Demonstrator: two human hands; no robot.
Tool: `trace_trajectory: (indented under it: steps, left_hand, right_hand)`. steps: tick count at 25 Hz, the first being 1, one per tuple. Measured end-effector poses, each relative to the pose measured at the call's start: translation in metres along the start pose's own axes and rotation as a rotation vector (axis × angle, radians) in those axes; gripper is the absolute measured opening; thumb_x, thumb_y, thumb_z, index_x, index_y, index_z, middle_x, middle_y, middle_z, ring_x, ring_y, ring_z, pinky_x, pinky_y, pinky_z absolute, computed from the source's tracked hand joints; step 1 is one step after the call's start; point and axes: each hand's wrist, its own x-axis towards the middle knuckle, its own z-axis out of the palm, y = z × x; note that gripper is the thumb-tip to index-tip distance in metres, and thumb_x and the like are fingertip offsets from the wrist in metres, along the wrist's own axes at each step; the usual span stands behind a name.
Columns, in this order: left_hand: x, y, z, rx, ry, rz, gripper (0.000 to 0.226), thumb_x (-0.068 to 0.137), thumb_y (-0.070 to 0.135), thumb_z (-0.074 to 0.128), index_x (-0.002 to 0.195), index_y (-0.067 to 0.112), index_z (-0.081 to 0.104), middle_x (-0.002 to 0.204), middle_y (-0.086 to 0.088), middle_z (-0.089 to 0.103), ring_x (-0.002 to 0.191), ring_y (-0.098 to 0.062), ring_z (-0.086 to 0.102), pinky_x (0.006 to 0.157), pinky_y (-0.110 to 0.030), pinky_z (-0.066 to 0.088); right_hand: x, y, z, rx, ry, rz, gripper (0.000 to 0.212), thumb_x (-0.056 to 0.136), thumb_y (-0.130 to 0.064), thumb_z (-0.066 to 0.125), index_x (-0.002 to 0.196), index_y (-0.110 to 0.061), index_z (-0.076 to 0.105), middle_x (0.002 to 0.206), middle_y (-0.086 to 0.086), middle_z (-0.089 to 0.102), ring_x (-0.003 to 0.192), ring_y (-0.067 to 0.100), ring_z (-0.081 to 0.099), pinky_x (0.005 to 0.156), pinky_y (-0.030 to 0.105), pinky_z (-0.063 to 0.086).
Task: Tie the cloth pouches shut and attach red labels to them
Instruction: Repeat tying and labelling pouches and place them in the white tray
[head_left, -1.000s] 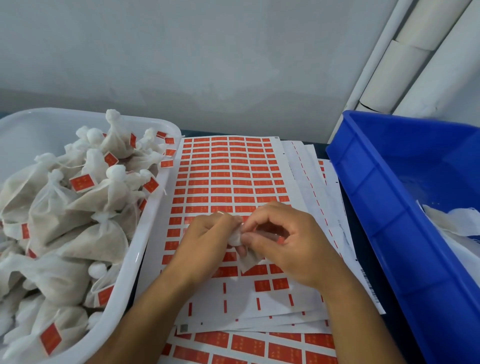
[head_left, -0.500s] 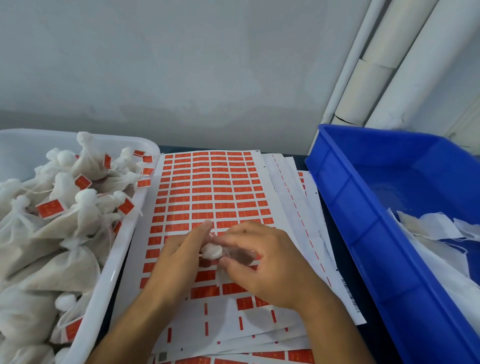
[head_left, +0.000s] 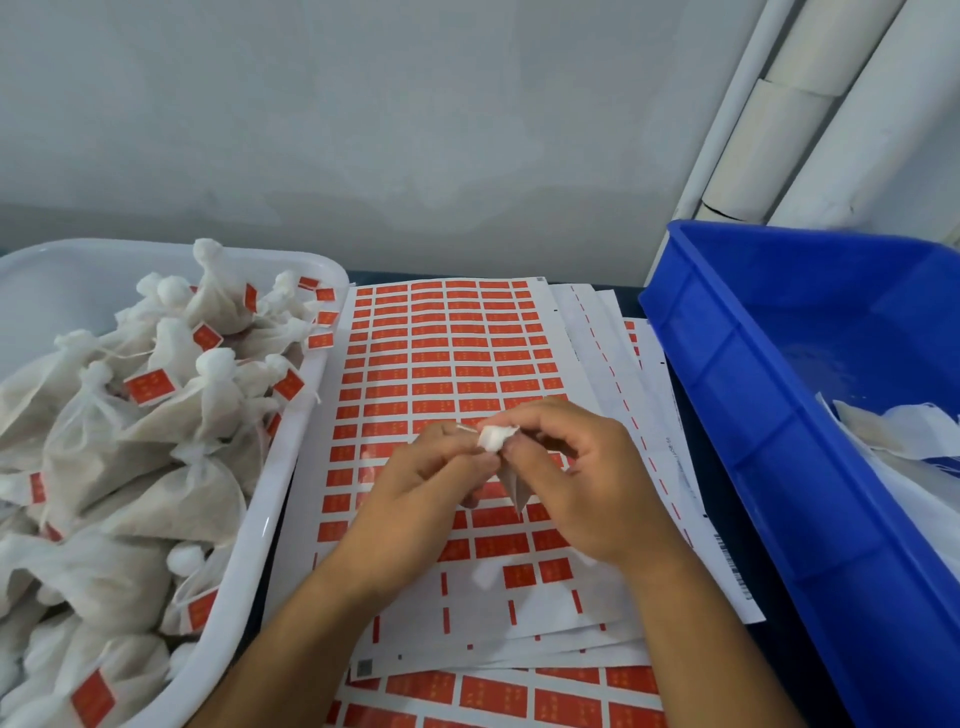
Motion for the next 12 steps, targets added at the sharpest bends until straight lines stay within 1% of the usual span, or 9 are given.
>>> trace_trajectory:
  steps: [1,2,4,6,8,10,12]
  left_hand:
    - [0.0002,-0.0033,0.0,-0.019,0.001,0.062,0.027,0.099,0.037,0.055,0.086,0.029,0.077,0.089,0.009,0.065,0.087,-0.008,0.062,0.084,-0.019,0.053]
    - [0.0004,-0.0073,0.0,-0.033,0.007,0.101,0.026,0.093,0.046,0.057,0.085,0.035,0.079,0.089,0.01,0.065,0.088,-0.007,0.062,0.082,-0.015,0.052]
    - [0.0052,-0.0101,0.002,-0.075,0.037,0.141,0.027,0.082,0.054,0.061,0.088,0.036,0.081,0.091,0.011,0.066,0.092,-0.008,0.064,0.079,-0.012,0.051]
    - [0.0068,-0.0114,0.004,-0.157,0.085,0.137,0.029,0.077,0.053,0.067,0.091,0.033,0.082,0.095,0.008,0.067,0.097,-0.014,0.067,0.078,-0.015,0.054]
    - [0.0053,-0.0121,0.0052,-0.24,0.103,0.15,0.03,0.073,0.049,0.072,0.093,0.029,0.083,0.097,0.001,0.068,0.098,-0.019,0.068,0.075,-0.018,0.056]
    - [0.0055,-0.0117,0.0059,-0.264,0.114,0.154,0.03,0.073,0.047,0.074,0.094,0.027,0.083,0.098,-0.001,0.068,0.098,-0.02,0.068,0.074,-0.021,0.057]
    - [0.0065,-0.0124,0.0063,-0.259,0.135,0.148,0.028,0.073,0.046,0.075,0.093,0.028,0.084,0.099,0.0,0.069,0.098,-0.019,0.068,0.073,-0.019,0.057]
  right_hand:
    - [-0.0004,-0.002,0.0005,0.023,0.008,0.004,0.017,0.096,-0.037,0.061,0.108,-0.035,0.072,0.102,-0.022,0.072,0.104,0.006,0.067,0.084,0.018,0.057]
    - [-0.0003,-0.0039,0.0011,0.039,0.016,0.01,0.016,0.095,-0.038,0.06,0.107,-0.038,0.071,0.102,-0.022,0.072,0.104,0.006,0.067,0.084,0.019,0.058]
    - [0.0002,-0.006,0.002,0.066,0.025,0.023,0.017,0.094,-0.039,0.059,0.107,-0.04,0.069,0.103,-0.023,0.072,0.105,0.005,0.067,0.084,0.019,0.058]
    - [0.0007,-0.0066,0.0032,0.101,0.018,0.046,0.019,0.095,-0.038,0.059,0.11,-0.039,0.07,0.105,-0.022,0.072,0.107,0.005,0.067,0.085,0.019,0.058]
    - [0.0006,-0.0079,0.0038,0.158,0.003,0.064,0.017,0.098,-0.033,0.06,0.111,-0.039,0.07,0.106,-0.02,0.073,0.108,0.004,0.067,0.083,0.016,0.058]
    - [0.0005,-0.0096,0.0038,0.2,-0.004,0.076,0.019,0.101,-0.028,0.061,0.109,-0.043,0.069,0.107,-0.022,0.072,0.108,0.001,0.067,0.079,0.011,0.055]
    - [0.001,-0.0104,0.0051,0.207,0.001,0.098,0.022,0.102,-0.025,0.061,0.107,-0.045,0.069,0.106,-0.025,0.072,0.109,-0.002,0.066,0.077,0.008,0.053]
